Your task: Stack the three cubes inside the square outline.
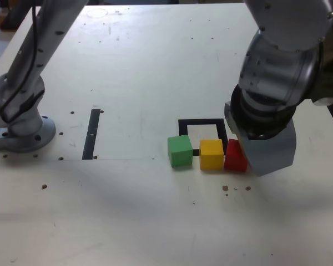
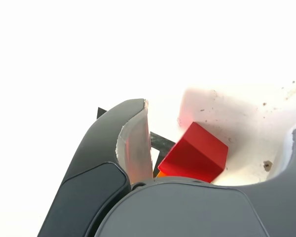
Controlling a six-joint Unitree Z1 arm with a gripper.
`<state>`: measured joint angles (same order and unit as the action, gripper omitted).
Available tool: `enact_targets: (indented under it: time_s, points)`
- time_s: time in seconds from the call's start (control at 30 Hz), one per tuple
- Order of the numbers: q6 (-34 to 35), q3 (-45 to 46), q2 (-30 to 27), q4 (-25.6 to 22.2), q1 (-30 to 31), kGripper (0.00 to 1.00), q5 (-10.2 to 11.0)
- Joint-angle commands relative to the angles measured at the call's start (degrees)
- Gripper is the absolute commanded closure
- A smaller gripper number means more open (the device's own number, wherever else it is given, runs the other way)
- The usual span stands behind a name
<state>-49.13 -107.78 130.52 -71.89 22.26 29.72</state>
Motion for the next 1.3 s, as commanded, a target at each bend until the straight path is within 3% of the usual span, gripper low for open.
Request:
enact_targets:
  time_s: [0.0,0.67,1.0,1.27]
  points:
    - [0.37,-0.34,0.31,-0.24,-0.4,0.13,0.09]
    - [-0.17,3.75,-0.75,0.94,-0.72,0.19,-4.01]
    - [-0.33,2.35,0.13,1.3,-0.76,0.36,-4.35]
    - [-0.92,0.82,1.26,0.23,-0.9,0.56,-4.47]
